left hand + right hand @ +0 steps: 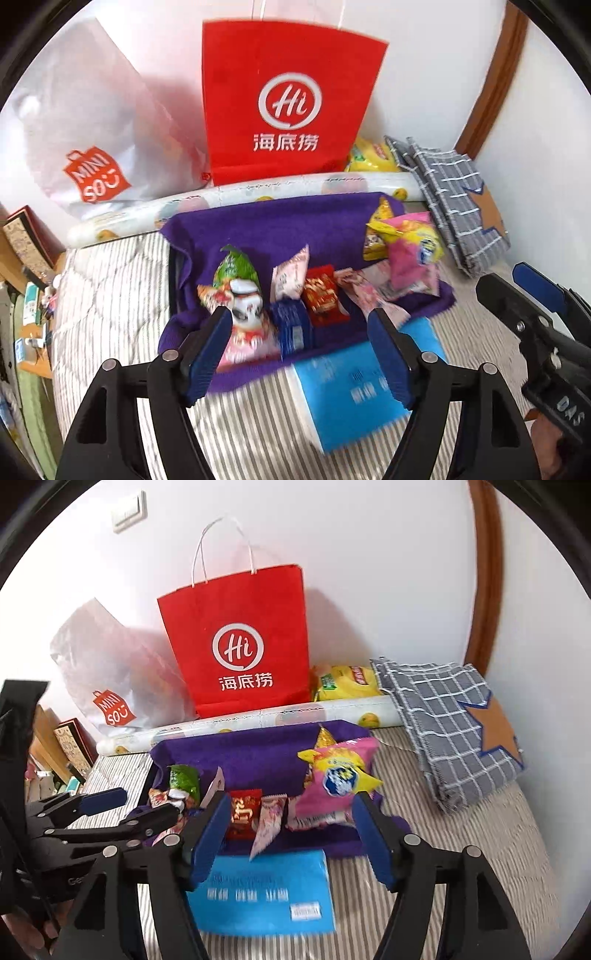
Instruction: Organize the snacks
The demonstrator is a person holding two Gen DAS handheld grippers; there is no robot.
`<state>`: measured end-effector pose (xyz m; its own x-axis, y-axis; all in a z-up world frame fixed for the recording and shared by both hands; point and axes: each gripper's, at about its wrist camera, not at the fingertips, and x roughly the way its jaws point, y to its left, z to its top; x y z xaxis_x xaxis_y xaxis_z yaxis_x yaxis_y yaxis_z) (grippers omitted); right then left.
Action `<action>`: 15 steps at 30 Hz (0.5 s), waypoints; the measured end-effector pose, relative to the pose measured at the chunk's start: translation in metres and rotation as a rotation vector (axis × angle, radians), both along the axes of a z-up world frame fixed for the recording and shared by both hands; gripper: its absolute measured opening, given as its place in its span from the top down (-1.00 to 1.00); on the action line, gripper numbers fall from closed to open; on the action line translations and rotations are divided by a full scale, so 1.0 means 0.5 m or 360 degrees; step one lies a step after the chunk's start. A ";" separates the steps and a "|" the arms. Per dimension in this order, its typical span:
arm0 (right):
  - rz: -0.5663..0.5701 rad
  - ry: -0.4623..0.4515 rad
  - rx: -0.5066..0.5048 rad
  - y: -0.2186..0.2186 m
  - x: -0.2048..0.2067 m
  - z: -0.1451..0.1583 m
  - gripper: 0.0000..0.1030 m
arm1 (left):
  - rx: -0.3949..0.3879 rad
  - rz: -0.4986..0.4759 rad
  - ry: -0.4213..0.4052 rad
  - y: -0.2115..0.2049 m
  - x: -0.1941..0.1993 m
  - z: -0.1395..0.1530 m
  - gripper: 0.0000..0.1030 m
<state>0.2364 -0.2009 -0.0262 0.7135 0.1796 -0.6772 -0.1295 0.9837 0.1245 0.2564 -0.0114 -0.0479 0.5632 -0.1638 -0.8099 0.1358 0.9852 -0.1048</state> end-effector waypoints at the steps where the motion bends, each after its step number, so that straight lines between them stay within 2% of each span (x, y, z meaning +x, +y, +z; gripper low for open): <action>1: -0.0010 -0.0002 -0.0011 -0.005 -0.014 0.007 -0.33 | 0.0003 0.0003 -0.0018 -0.002 -0.020 0.010 -0.52; 6: -0.0041 -0.0064 0.0032 -0.039 -0.096 0.041 -0.50 | 0.0005 0.0030 -0.0124 -0.010 -0.127 0.057 -0.66; 11: -0.0096 -0.0084 0.0057 -0.075 -0.174 0.055 -0.50 | -0.0023 0.0061 -0.0191 -0.018 -0.212 0.082 -0.79; 15: -0.0118 -0.0083 0.0107 -0.100 -0.226 0.055 -0.50 | 0.0010 0.0090 -0.0252 -0.030 -0.272 0.086 -0.90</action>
